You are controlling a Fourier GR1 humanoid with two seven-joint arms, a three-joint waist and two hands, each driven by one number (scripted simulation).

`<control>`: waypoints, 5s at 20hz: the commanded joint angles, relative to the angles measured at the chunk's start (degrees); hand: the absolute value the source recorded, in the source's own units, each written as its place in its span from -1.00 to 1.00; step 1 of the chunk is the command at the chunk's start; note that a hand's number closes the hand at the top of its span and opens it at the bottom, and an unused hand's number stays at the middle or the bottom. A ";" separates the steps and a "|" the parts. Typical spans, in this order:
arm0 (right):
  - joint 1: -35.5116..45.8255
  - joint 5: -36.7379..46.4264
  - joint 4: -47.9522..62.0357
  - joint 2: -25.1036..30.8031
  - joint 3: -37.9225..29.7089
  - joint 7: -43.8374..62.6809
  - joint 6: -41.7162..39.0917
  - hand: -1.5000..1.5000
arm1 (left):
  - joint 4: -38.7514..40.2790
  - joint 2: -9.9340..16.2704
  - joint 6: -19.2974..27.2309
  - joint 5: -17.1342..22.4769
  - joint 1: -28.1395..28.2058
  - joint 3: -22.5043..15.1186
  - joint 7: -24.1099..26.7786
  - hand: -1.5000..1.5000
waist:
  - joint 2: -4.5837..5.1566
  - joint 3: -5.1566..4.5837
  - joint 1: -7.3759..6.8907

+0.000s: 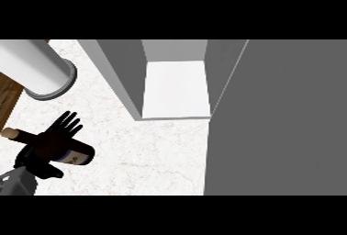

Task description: Pick up the wine, place it into the cabinet and close the cabinet

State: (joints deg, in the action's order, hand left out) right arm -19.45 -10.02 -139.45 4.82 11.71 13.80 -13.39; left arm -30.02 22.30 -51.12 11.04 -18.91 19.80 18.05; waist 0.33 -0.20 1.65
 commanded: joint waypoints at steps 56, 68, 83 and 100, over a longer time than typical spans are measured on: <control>-5.09 -4.36 -8.00 -0.02 0.38 3.36 -0.24 -1.00 | -31.59 -22.28 66.34 -14.63 -0.44 -29.61 -1.51 1.00 | -0.32 0.16 -0.63; -8.48 -3.20 -3.41 -1.22 -0.85 -3.07 -2.77 -1.00 | -28.49 -22.23 74.24 -11.83 -11.19 -36.09 -10.97 1.00 | -0.33 0.20 -0.08; -6.01 -6.46 -1.27 -0.27 -4.15 -4.87 -5.54 -1.00 | -17.07 -22.12 85.71 -15.41 -17.60 -41.51 -16.98 1.00 | 0.41 0.18 1.98; -6.88 -8.31 -0.75 0.64 -3.88 -5.07 -7.86 -1.00 | -14.51 -22.14 93.28 -14.70 -17.70 -38.44 -19.32 1.00 | 1.05 0.13 4.16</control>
State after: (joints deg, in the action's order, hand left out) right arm -24.97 -13.07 -137.73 4.75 9.13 8.19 -20.43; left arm -54.58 1.96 47.72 -6.31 -26.16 -22.36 0.29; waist -0.92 1.13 3.64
